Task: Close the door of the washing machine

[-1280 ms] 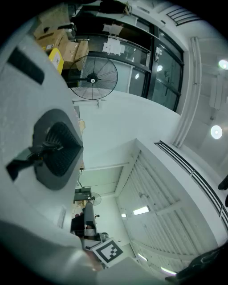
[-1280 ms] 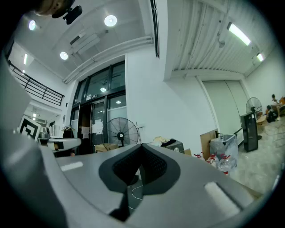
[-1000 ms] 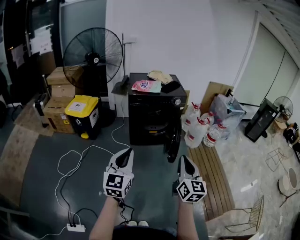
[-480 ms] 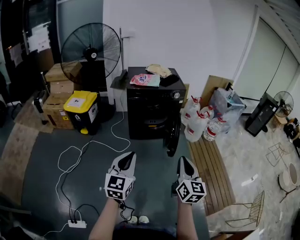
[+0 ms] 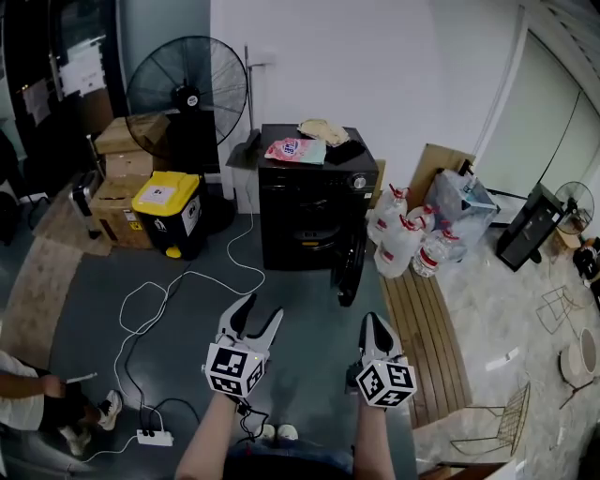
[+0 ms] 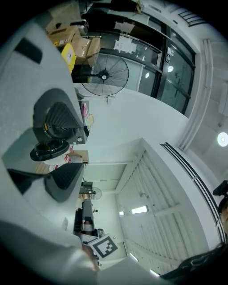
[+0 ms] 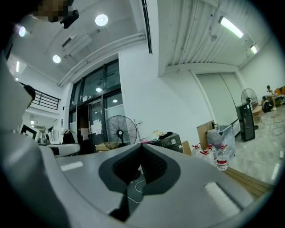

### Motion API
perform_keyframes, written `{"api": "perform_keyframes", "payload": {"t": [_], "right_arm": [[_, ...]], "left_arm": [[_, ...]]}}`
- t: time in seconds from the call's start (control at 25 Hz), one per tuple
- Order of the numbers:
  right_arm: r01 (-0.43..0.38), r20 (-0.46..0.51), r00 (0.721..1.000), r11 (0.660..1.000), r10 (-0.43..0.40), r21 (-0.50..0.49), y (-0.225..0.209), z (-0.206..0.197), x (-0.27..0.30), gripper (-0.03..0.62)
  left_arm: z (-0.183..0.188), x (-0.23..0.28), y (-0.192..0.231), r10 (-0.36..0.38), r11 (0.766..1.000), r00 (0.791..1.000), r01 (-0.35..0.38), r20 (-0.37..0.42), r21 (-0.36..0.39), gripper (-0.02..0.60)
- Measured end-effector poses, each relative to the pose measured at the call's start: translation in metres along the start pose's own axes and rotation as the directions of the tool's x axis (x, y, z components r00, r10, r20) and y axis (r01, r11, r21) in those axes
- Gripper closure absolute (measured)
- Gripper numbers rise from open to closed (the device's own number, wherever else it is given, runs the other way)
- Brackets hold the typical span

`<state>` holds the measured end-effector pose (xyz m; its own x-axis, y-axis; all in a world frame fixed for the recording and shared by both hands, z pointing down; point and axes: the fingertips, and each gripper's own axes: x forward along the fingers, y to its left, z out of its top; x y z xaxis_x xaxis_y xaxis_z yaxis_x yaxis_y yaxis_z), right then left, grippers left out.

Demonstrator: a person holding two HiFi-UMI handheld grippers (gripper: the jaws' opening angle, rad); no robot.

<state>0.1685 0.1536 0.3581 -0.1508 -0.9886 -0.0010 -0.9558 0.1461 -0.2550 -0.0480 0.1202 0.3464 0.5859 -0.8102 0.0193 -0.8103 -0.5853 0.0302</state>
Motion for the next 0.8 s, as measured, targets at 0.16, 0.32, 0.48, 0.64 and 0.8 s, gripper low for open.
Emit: {"api": "perform_keyframes", "payload": {"t": [0.16,0.32,0.48,0.64,0.8], "right_arm": [[-0.013,-0.004,1.0,1.0,0.014,0.008,0.002,-0.003,0.004,0.582],[-0.031,-0.005,1.0,0.999,0.031,0.014,0.0,-0.003,0.011,0.582],[-0.043,-0.003,0.999,0.999,0.044,0.021,-0.009,-0.003,0.018,0.582],[-0.051,-0.007,0.999,0.998,0.051,0.034,-0.02,-0.008,0.026,0.582],[-0.056,-0.023,0.998,0.997,0.057,0.049,-0.026,-0.015,0.041,0.582]], "left_arm": [[0.0,-0.001,0.001,0.002,1.0,1.0,-0.002,0.002,0.007,0.33],[0.005,0.003,0.003,0.017,1.0,1.0,-0.017,0.009,0.013,0.328],[0.006,0.01,0.003,0.038,0.999,0.999,-0.038,0.021,0.011,0.328],[0.002,0.011,0.001,0.056,0.998,0.998,-0.057,0.022,0.014,0.328],[0.003,0.017,0.012,0.078,0.997,0.997,-0.078,0.025,0.012,0.328]]}}
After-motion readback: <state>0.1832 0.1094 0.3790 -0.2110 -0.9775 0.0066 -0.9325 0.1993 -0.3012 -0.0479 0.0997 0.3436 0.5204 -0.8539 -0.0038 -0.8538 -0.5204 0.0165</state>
